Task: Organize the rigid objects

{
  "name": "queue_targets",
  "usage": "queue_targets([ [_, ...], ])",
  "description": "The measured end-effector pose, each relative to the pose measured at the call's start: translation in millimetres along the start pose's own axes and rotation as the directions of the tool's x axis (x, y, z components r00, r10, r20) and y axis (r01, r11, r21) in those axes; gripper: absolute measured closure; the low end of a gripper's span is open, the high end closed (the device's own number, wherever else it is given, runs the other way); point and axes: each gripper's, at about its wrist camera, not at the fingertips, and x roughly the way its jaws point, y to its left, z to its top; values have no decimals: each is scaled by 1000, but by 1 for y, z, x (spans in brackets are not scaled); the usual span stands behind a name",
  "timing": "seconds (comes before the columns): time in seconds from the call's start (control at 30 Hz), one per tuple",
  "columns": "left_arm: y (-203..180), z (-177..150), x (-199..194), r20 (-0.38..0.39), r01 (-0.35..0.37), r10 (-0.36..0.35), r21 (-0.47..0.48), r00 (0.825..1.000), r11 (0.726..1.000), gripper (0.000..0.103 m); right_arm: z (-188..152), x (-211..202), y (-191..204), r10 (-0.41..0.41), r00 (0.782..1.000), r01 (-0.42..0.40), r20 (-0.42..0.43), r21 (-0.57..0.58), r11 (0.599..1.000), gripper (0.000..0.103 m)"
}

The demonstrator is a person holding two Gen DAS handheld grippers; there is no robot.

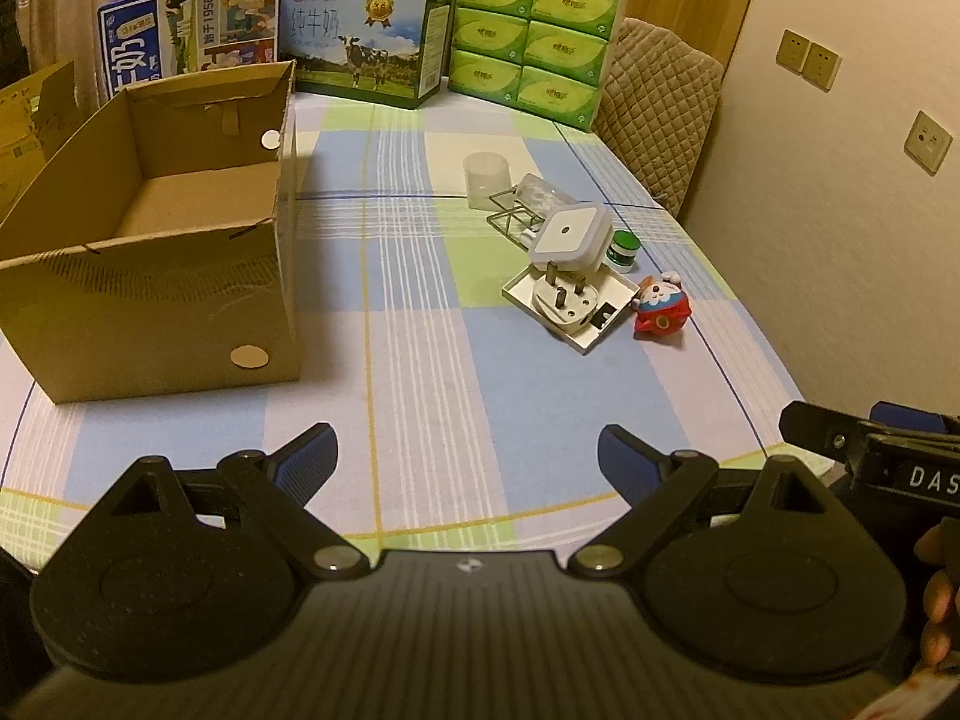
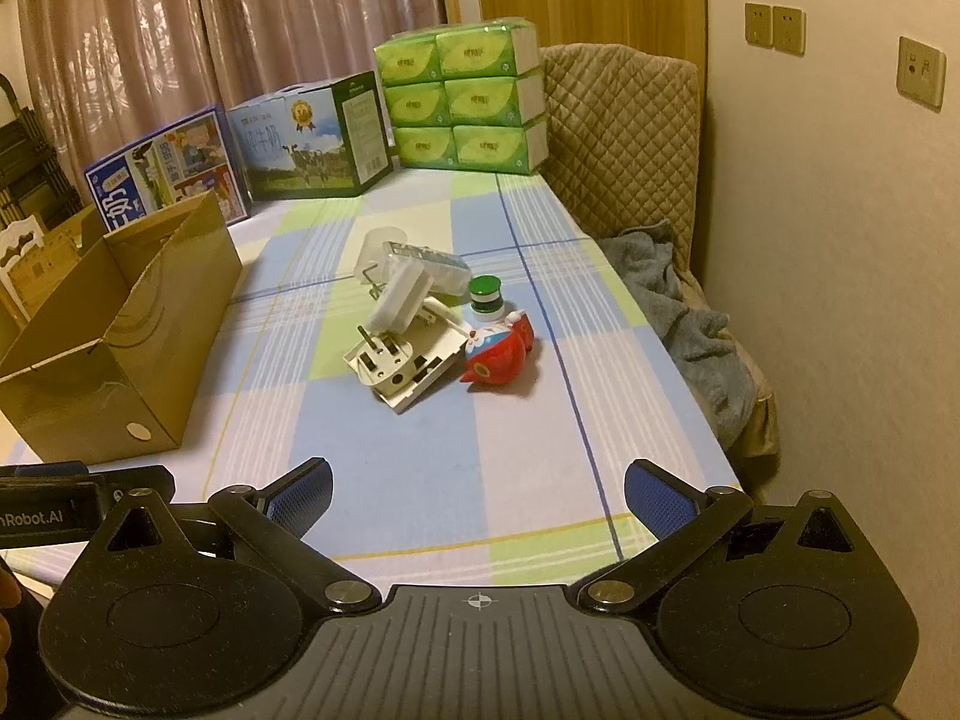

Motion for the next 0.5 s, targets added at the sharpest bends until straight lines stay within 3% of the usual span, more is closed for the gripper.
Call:
queue_targets([
  [0.23, -3, 5, 2, 4, 15, -15, 19, 1000, 1000, 12, 2, 0, -4, -16, 1000, 16, -14, 5, 1000, 2],
  [0.5, -6, 17, 17, 15, 58, -59, 57, 998, 997, 12, 14, 1, -15, 29, 1000, -29, -4, 57, 998, 2],
])
